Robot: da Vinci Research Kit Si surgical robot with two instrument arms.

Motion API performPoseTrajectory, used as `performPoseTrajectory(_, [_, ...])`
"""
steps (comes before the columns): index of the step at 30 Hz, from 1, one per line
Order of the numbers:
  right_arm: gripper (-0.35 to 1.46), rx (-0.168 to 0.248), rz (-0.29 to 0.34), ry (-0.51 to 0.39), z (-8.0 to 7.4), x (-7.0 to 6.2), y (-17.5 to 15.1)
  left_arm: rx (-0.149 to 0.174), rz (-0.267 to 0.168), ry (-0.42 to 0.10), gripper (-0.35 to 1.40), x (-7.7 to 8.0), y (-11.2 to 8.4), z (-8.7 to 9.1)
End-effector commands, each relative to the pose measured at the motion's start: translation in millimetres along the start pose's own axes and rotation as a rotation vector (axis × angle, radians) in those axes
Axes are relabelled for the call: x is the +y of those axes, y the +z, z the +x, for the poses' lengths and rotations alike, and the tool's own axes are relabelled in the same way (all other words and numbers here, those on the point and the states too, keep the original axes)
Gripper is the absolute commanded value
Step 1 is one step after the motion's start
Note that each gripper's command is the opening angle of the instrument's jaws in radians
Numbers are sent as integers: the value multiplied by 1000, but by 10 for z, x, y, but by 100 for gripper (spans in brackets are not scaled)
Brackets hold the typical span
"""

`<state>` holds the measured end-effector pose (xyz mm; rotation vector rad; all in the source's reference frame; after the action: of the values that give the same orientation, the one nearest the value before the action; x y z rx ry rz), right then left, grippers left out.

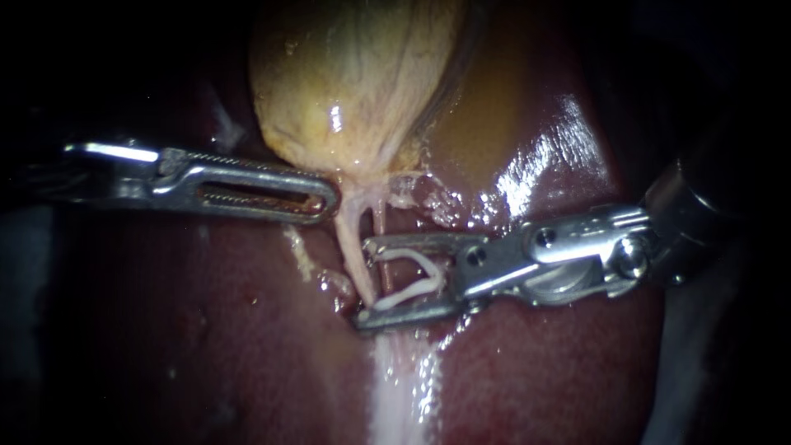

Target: Clipping first clip left tube

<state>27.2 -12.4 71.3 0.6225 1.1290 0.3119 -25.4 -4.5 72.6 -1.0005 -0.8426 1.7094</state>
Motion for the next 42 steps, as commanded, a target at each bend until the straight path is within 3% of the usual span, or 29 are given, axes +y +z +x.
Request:
performPoseTrajectory(1, [49, 0, 4, 3, -2, -1, 2, -2, -1, -1, -35, 1, 0, 0])
performPoseTrajectory(10, [49, -7, 76, 69, -21, -10, 22, -1, 0, -1, -35, 2, 0, 1])
performPoseTrajectory(16, [48, 28, 124, 117, -24, -12, 29, 0, 1, -2, -35, 3, 2, 2])
performPoseTrajectory(30, [41, 52, 133, 172, -25, -5, 38, -1, -1, -2, -35, 3, 5, 3])
performPoseTrajectory(42, [-23, 48, 146, 217, -28, -2, 34, -1, -1, -2, -35, 3, 6, 3])
